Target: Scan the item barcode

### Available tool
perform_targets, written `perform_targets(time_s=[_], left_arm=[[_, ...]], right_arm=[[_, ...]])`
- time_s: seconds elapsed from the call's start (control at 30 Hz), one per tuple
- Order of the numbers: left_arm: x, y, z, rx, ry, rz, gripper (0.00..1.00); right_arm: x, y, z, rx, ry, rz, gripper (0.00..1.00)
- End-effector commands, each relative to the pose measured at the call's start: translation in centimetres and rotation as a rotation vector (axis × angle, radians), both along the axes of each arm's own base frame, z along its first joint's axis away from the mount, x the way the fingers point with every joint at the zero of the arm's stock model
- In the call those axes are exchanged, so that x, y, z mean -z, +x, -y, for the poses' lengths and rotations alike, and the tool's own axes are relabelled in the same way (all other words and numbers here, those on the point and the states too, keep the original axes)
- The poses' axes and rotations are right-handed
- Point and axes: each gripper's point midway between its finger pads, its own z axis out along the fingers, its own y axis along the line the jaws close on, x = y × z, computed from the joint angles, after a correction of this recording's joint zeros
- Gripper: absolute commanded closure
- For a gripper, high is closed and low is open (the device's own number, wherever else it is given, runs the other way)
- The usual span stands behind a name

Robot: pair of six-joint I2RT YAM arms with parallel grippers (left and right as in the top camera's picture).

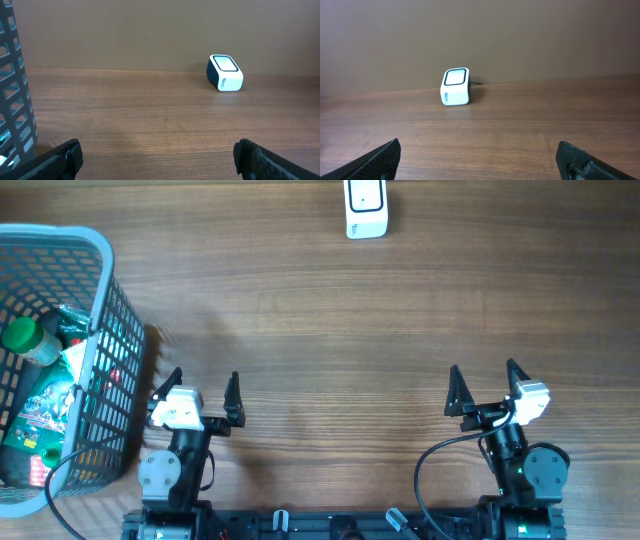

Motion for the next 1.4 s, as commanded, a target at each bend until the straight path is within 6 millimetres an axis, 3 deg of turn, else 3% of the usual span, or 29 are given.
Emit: perform_targets(time_s=[0.0, 1.27, 1.37], left_arm=[[0.2, 0.0, 0.0, 0.006, 0.007, 0.002, 0.00], [0.2, 0.0, 0.0, 0.006, 0.008, 0.002, 0.00], [-1.4, 0.0, 0.2, 0.018, 0.083, 0.075, 0.00]], right_arm=[[0.0, 0.0, 0.1, 0.010, 0.019, -0.001, 0.00], [0.0, 0.0, 0.1, 0.009, 0.018, -0.001, 0.00], [0.0, 0.0, 0.1, 0.010, 0.018, -0.001, 0.01]])
